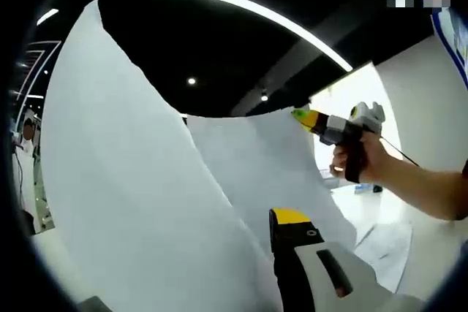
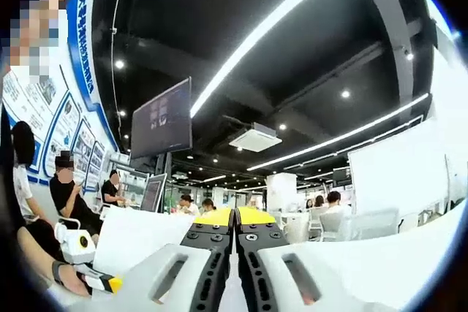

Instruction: Organize the stack of printing papers by aligning and flattening the scattered papers on the table

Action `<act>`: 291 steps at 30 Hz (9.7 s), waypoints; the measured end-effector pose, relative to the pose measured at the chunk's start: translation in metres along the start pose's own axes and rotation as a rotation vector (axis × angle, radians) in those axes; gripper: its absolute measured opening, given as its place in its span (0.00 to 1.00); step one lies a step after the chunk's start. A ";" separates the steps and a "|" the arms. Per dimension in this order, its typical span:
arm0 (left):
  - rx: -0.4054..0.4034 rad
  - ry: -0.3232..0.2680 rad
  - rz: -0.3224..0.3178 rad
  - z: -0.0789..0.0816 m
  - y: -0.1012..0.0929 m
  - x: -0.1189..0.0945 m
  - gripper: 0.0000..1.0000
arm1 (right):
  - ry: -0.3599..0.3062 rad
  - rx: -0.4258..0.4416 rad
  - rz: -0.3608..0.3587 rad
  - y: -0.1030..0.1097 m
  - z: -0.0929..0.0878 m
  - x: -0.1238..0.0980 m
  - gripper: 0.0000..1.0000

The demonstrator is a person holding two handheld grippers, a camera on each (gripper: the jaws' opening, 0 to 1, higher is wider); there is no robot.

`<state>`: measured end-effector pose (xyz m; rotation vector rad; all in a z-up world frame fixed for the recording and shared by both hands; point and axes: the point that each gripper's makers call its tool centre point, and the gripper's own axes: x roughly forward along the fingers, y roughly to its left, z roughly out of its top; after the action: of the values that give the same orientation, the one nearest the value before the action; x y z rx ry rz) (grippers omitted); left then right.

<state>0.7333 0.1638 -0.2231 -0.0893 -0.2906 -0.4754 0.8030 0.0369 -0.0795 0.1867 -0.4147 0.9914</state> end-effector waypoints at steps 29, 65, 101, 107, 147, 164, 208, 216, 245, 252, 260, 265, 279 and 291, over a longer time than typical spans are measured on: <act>0.003 -0.001 -0.055 0.001 -0.018 0.003 0.25 | -0.085 0.242 -0.062 -0.007 -0.023 0.016 0.00; -0.007 0.008 -0.118 -0.001 -0.032 0.006 0.26 | -0.088 0.332 0.009 0.045 -0.039 0.036 0.00; 0.013 0.034 -0.130 -0.008 -0.031 0.007 0.23 | -0.117 0.359 0.113 0.075 -0.024 0.035 0.00; 0.032 0.046 -0.128 -0.010 -0.031 0.007 0.17 | -0.106 0.360 0.113 0.075 -0.027 0.035 0.00; 0.033 0.057 -0.135 -0.011 -0.035 0.005 0.07 | -0.027 0.297 0.060 0.068 -0.042 0.039 0.29; 0.032 0.056 -0.133 -0.011 -0.034 0.005 0.07 | 0.017 0.299 0.026 0.064 -0.053 0.040 0.56; 0.033 0.064 -0.119 -0.014 -0.029 0.007 0.08 | 0.091 0.229 -0.005 0.060 -0.060 0.034 0.90; 0.032 0.065 -0.119 -0.014 -0.030 0.007 0.08 | 0.086 0.235 -0.012 0.056 -0.059 0.033 0.90; 0.032 0.069 -0.114 -0.014 -0.031 0.006 0.09 | 0.111 0.209 -0.041 0.048 -0.061 0.024 0.89; 0.032 0.069 -0.113 -0.014 -0.031 0.006 0.09 | 0.119 0.192 -0.050 0.045 -0.060 0.019 0.89; 0.033 0.069 -0.113 -0.014 -0.030 0.006 0.09 | 0.127 0.180 -0.063 0.041 -0.058 0.013 0.89; 0.033 0.069 -0.113 -0.014 -0.030 0.006 0.09 | 0.131 0.175 -0.071 0.039 -0.058 0.009 0.89; 0.036 0.071 -0.111 -0.015 -0.030 0.006 0.09 | 0.150 0.158 -0.090 0.032 -0.057 -0.002 0.88; 0.035 0.076 -0.114 -0.017 -0.031 0.008 0.09 | 0.178 0.139 -0.107 0.027 -0.061 -0.014 0.88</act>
<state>0.7296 0.1306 -0.2362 -0.0209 -0.2300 -0.5853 0.7895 0.0613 -0.1417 0.2412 -0.1715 0.9228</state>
